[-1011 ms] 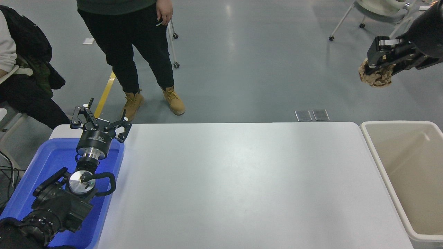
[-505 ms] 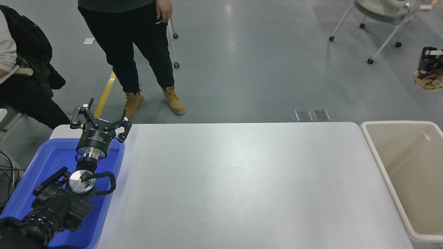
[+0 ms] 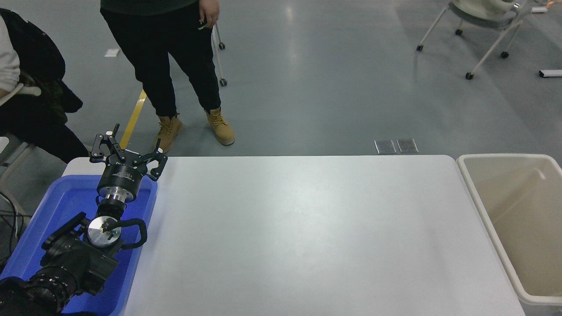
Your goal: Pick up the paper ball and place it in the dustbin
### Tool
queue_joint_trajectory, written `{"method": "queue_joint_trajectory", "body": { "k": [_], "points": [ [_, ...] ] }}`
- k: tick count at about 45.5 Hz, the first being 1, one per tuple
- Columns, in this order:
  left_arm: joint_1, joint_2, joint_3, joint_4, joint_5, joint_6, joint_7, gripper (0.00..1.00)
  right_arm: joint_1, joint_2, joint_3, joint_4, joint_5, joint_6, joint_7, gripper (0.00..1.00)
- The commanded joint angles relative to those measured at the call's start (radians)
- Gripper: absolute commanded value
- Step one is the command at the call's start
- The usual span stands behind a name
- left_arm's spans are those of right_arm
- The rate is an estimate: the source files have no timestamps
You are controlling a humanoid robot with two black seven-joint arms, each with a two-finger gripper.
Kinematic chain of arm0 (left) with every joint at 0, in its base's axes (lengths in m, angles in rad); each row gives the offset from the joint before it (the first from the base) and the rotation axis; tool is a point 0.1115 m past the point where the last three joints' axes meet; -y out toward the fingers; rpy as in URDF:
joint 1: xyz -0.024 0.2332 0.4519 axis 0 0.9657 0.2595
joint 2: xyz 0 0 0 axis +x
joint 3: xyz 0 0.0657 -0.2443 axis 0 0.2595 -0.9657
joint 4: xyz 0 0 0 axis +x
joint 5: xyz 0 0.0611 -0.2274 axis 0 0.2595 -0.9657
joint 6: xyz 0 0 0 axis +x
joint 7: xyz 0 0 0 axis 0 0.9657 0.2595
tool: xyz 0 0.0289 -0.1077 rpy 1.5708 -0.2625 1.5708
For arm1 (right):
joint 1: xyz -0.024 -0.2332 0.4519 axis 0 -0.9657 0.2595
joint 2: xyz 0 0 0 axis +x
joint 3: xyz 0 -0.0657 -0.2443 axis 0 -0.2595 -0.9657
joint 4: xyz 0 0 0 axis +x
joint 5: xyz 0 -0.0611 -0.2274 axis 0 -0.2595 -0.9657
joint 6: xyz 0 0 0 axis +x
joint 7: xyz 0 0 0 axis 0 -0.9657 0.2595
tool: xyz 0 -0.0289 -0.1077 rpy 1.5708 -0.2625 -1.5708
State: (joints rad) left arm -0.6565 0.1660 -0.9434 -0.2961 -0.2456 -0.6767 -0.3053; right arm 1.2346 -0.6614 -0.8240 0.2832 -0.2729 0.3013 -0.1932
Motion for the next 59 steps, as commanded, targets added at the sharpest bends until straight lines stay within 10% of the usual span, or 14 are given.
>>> {"method": "queue_joint_trajectory", "body": {
  "k": [1,51,57,59],
  "points": [
    [0.000,0.001,0.000,0.000,0.000,0.000,0.000,0.99,-0.219,0.003,0.204,-0.064,0.012,-0.232,-0.011,0.00],
    [0.000,0.000,0.000,0.000,0.000,0.000,0.000,0.99,-0.511,0.213,0.373,-0.088,0.012,-0.467,-0.003,0.00],
    [0.000,0.001,0.000,0.000,0.000,0.000,0.000,0.99,-0.511,0.209,0.371,-0.087,0.012,-0.469,-0.002,0.87],
    [0.000,0.000,0.000,0.000,0.000,0.000,0.000,0.99,-0.511,0.209,0.371,-0.085,0.012,-0.467,-0.003,1.00]
  ]
}}
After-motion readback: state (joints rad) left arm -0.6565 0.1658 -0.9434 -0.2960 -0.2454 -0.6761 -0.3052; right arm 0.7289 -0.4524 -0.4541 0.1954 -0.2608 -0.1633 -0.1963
